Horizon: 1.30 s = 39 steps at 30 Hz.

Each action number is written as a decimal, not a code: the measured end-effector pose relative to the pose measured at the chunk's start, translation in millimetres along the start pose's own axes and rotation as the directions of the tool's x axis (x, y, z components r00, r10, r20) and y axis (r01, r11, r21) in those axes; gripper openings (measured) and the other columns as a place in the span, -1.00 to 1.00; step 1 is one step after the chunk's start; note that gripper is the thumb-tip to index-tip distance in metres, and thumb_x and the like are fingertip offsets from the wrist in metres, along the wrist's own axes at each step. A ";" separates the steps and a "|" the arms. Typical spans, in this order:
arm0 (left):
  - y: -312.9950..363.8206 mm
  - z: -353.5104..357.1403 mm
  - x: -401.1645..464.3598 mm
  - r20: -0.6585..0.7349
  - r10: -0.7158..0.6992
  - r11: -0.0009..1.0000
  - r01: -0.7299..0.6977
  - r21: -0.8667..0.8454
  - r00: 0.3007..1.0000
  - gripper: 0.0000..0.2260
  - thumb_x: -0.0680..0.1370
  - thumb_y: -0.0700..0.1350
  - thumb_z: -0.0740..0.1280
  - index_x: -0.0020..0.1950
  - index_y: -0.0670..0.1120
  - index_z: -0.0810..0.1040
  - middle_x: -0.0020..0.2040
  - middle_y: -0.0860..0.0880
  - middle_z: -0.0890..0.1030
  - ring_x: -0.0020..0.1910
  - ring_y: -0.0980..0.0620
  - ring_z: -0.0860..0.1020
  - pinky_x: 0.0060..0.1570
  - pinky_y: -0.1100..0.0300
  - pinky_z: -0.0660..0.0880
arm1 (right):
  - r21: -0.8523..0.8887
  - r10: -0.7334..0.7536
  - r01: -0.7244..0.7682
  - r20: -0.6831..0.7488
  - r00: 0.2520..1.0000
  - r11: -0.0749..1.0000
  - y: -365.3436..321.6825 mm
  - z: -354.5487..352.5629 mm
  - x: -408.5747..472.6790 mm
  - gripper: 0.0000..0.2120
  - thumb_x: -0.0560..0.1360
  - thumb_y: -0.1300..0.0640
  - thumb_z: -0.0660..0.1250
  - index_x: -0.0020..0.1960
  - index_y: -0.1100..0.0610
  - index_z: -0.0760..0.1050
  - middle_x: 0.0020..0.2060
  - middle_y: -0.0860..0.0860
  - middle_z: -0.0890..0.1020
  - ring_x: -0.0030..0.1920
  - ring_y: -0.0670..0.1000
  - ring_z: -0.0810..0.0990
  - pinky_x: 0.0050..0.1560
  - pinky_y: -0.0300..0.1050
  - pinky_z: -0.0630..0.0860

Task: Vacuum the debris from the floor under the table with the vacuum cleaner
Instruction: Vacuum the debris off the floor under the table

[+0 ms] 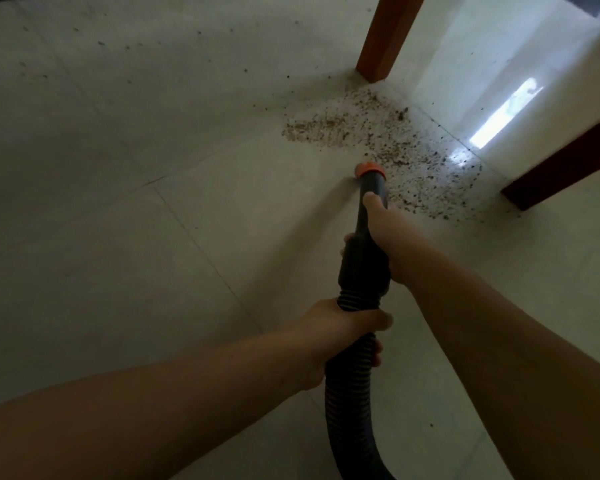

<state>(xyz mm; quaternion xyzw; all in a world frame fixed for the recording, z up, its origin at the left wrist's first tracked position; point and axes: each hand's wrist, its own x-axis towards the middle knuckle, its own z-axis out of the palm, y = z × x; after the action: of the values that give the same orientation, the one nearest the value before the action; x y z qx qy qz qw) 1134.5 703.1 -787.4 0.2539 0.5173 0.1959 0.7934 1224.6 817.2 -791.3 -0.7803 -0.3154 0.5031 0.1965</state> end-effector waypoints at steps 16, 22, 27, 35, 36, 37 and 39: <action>-29.0 22.1 -27.4 -0.034 0.016 0.994 -0.020 -0.110 0.999 -0.88 0.49 -0.16 0.39 -0.19 -0.16 0.51 -0.40 -0.07 0.58 -0.44 0.02 0.58 -0.38 0.22 0.56 | -0.075 -0.081 0.091 0.125 0.989 0.993 16.5 4.0 -37.2 -0.52 0.60 -0.17 0.08 -0.15 0.26 0.33 0.05 0.34 0.60 0.03 0.32 0.63 0.13 0.24 0.57; -35.5 40.4 -37.7 0.074 -0.028 0.999 0.030 -0.029 0.997 -0.89 0.49 -0.15 0.40 -0.17 -0.14 0.52 -0.35 -0.08 0.58 -0.41 0.03 0.57 -0.39 0.26 0.56 | -0.026 -0.015 0.017 0.058 0.998 1.000 42.2 -25.2 -45.1 -0.57 0.59 -0.16 0.10 0.01 0.25 0.30 0.04 0.35 0.60 0.02 0.34 0.64 0.13 0.24 0.57; -27.5 52.2 -22.7 0.095 -0.035 0.998 0.029 0.064 0.995 -0.90 0.50 -0.12 0.40 -0.13 -0.10 0.50 -0.33 -0.06 0.57 -0.39 0.04 0.57 -0.37 0.25 0.57 | 0.065 0.036 -0.032 -0.058 0.998 0.997 49.7 -54.2 -32.2 -0.54 0.57 -0.21 0.11 0.11 0.21 0.26 0.04 0.31 0.60 0.00 0.32 0.63 0.12 0.24 0.57; -26.2 49.5 -17.9 0.066 -0.002 1.000 0.003 -0.018 0.998 -0.90 0.49 -0.15 0.40 -0.16 -0.14 0.52 -0.33 -0.08 0.57 -0.39 0.03 0.56 -0.40 0.28 0.56 | 0.024 -0.003 0.002 0.049 0.999 1.000 33.7 -40.3 -27.8 -0.54 0.60 -0.16 0.10 -0.01 0.28 0.31 0.06 0.33 0.59 0.07 0.33 0.62 0.16 0.24 0.55; -25.8 52.1 -16.8 0.072 -0.008 1.000 0.008 -0.008 0.997 -0.90 0.49 -0.15 0.40 -0.16 -0.14 0.52 -0.33 -0.08 0.57 -0.39 0.03 0.56 -0.40 0.28 0.56 | 0.041 0.009 -0.010 0.045 0.999 0.999 35.4 -44.6 -26.3 -0.53 0.60 -0.16 0.11 -0.01 0.29 0.34 0.04 0.33 0.59 0.07 0.32 0.62 0.16 0.24 0.55; -25.3 55.6 -15.0 0.079 -0.013 1.000 0.013 0.003 0.997 -0.90 0.49 -0.15 0.40 -0.16 -0.13 0.52 -0.33 -0.08 0.57 -0.39 0.03 0.56 -0.41 0.29 0.56 | 0.062 0.024 -0.026 0.037 0.999 0.998 38.4 -50.8 -24.1 -0.52 0.60 -0.17 0.11 0.05 0.30 0.36 0.02 0.32 0.59 0.06 0.32 0.62 0.17 0.24 0.55; -22.8 65.2 -9.6 0.105 -0.027 0.999 0.024 0.034 0.994 -0.90 0.49 -0.14 0.41 -0.14 -0.12 0.51 -0.33 -0.07 0.57 -0.40 0.04 0.56 -0.43 0.29 0.55 | 0.121 0.059 -0.060 0.007 0.998 0.991 46.5 -68.5 -19.6 -0.48 0.59 -0.17 0.12 0.21 0.30 0.36 -0.02 0.28 0.58 0.04 0.29 0.62 0.17 0.22 0.55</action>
<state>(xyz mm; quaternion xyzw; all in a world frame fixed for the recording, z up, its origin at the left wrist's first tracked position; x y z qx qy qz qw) 1191.8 666.4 -772.4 0.2703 0.4811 0.1635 0.8178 1294.7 770.8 -778.8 -0.7751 -0.2613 0.5282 0.2279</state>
